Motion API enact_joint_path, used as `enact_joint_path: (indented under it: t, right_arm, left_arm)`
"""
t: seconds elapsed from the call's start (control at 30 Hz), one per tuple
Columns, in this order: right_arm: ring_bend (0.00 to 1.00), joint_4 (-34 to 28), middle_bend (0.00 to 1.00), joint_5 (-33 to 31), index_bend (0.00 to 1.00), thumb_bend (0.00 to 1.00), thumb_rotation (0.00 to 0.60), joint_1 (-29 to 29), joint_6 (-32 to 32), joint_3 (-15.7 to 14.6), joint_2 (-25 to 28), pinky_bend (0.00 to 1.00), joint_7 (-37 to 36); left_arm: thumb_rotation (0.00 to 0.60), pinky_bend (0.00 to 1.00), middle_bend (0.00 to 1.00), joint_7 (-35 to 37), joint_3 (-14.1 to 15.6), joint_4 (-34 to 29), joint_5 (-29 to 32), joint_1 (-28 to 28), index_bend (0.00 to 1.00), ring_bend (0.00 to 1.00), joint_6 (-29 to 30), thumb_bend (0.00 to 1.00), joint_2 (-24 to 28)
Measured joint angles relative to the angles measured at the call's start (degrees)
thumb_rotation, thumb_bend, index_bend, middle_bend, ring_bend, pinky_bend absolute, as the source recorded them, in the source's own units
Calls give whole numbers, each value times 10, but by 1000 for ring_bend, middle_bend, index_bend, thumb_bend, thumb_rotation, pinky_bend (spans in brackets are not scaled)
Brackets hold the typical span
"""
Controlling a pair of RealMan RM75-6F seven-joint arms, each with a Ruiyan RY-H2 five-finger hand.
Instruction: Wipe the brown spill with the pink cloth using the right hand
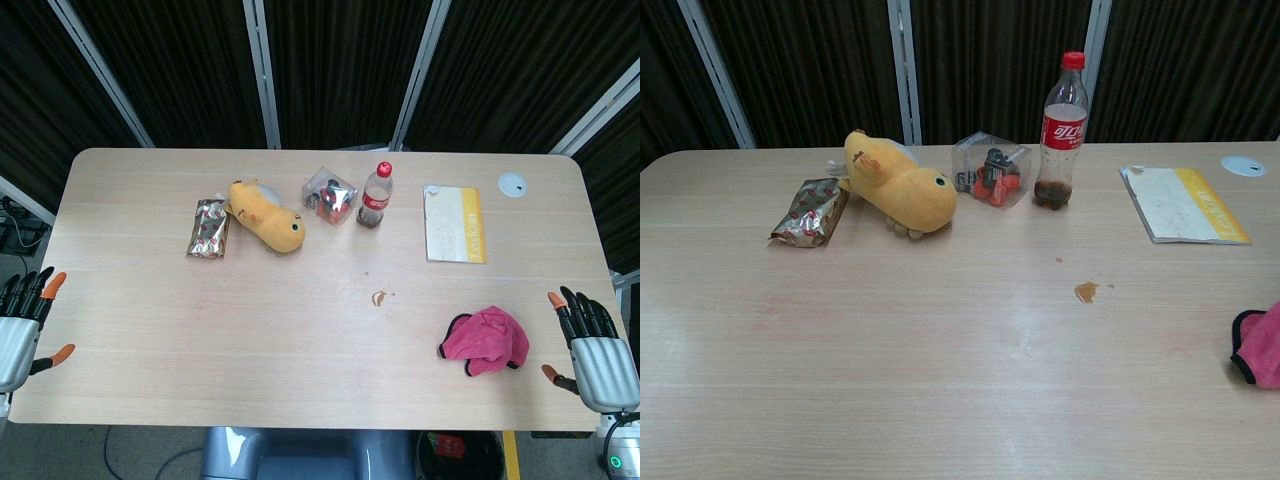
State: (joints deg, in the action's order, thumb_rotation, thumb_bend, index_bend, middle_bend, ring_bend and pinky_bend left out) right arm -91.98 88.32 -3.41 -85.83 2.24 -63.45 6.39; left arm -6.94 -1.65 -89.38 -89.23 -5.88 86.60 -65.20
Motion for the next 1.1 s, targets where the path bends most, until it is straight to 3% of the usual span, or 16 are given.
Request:
enact_joint_path:
  t: [0.7, 0.9, 1.1]
  right_arm:
    - [0, -13, 0, 2, 29, 0, 600, 1, 13, -10, 10, 96, 7]
    - [0, -33, 0, -12, 52, 0, 600, -8, 55, -17, 15, 111, 3]
    - [0, -59, 0, -53, 103, 0, 600, -37, 137, -20, 10, 130, 34]
  left_arm:
    - [600, 0, 0, 3, 1, -6, 2, -3, 25, 0, -6, 0, -1]
    - [600, 0, 0, 3, 4, -11, -1, 4, 25, 0, 4, 0, 5]
    - [600, 0, 0, 3, 3, -16, 8, 7, 25, 0, 3, 0, 9]
